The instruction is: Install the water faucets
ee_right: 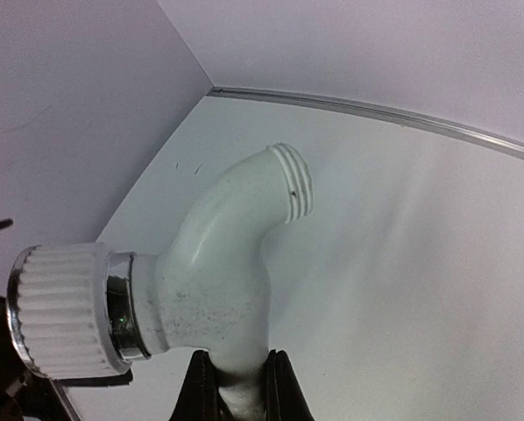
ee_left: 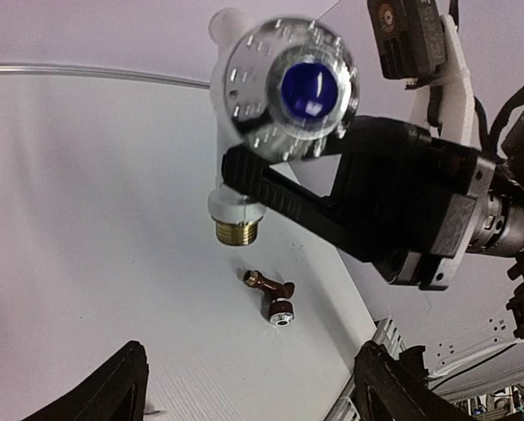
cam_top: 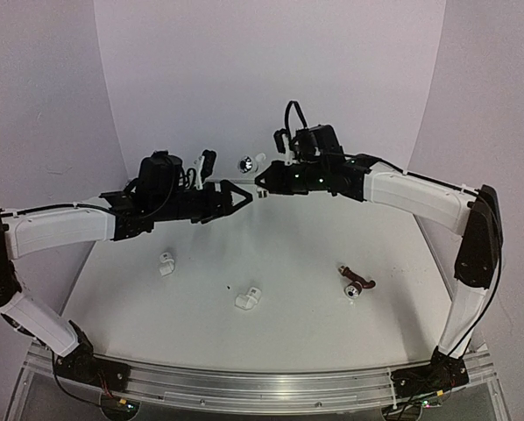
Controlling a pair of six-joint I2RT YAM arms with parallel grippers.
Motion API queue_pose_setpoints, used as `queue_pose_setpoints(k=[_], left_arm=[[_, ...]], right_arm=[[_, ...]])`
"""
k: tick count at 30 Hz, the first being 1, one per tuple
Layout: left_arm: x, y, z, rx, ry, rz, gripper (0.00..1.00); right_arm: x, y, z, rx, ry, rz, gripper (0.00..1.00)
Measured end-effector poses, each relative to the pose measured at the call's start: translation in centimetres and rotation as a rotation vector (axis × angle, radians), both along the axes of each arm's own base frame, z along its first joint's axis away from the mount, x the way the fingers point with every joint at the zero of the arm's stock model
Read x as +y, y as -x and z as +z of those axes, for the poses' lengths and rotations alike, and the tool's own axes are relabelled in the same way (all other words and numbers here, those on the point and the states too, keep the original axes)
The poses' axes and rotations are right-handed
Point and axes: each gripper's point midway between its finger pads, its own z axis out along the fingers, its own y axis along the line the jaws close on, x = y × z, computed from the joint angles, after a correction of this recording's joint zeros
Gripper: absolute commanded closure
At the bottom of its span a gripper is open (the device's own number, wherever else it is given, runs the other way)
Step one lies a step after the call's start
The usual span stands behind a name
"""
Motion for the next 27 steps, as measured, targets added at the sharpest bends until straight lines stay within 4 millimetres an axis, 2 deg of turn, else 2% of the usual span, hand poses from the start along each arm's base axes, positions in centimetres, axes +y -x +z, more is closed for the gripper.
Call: queue_pose_setpoints(k=[2,6,10,20,27], left_arm=[[-0.5,-0.1,-0.4,-0.021,-0.017,0.007,0.3],[-1.1,-0.6,-1.5,-0.033,-0.063,0.021,0.37],[-1.4,-1.7,-1.9,-0.045,-0.087,0.043,0.38],[-3.1,-3.4,-0.8,-0.077,-0.085,0.047,0.41],[-3.6,-4.2,-2.0,-0.061,-0.109,0.055,0.46]], right_arm=[[-0.1,-0.3,0.3,0.048,-0.058,-0.057,1.0],[-0.3,-0.6,0.4,0.131,-0.139,-0.138,1.0],[-0.3,-0.6,0.3,0.214,-0.218,-0.191,1.0],[0.0,-0.1,-0.7,0.336,-0.298,-0.233,1.0],[0.1,0.2,-1.6,0.375,-0.314,-0.24,1.0]])
